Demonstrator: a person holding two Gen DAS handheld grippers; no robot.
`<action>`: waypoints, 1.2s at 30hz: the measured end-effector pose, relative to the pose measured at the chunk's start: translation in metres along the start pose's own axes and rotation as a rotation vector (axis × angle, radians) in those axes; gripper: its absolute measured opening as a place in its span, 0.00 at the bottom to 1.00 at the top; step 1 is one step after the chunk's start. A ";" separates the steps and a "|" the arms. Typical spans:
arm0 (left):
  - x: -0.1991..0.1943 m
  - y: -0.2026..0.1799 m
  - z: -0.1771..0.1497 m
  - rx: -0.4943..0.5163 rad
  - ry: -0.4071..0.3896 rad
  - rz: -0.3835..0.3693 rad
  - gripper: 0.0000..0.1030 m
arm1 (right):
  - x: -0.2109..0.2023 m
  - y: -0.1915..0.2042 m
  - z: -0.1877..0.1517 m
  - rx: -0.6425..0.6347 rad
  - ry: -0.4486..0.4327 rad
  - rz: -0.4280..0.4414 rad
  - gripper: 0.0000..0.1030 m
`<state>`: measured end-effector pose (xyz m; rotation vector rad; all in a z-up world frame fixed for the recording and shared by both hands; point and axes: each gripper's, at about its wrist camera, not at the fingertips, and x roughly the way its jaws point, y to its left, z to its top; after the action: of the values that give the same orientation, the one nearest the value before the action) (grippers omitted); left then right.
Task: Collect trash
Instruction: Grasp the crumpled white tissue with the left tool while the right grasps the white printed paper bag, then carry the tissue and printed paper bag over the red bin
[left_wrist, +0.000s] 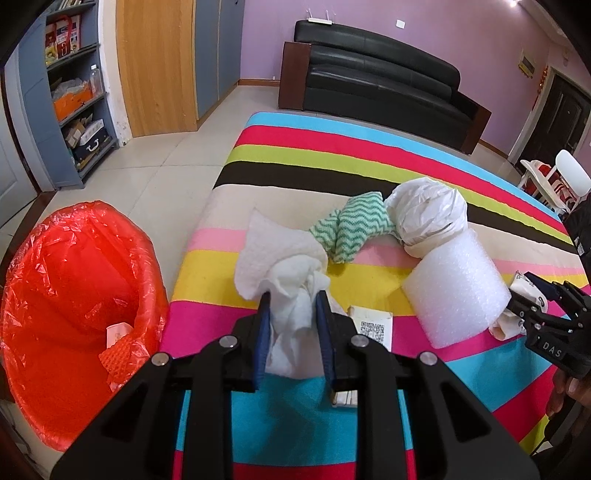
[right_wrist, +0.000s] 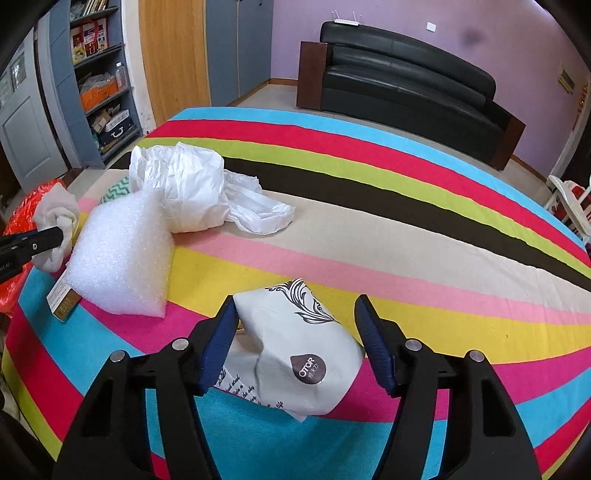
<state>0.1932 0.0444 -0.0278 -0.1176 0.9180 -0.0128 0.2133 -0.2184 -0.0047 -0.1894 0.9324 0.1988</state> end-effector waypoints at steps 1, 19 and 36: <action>-0.001 0.000 0.000 -0.001 -0.002 0.000 0.23 | -0.001 0.000 0.000 -0.001 -0.003 0.003 0.59; -0.008 0.004 0.001 -0.006 -0.025 -0.003 0.23 | -0.018 -0.003 0.005 0.016 -0.061 0.006 0.42; -0.039 0.013 0.007 -0.030 -0.109 -0.003 0.23 | -0.052 -0.012 0.024 0.079 -0.197 0.004 0.42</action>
<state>0.1749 0.0602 0.0060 -0.1463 0.8094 0.0042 0.2043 -0.2282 0.0523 -0.0925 0.7439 0.1806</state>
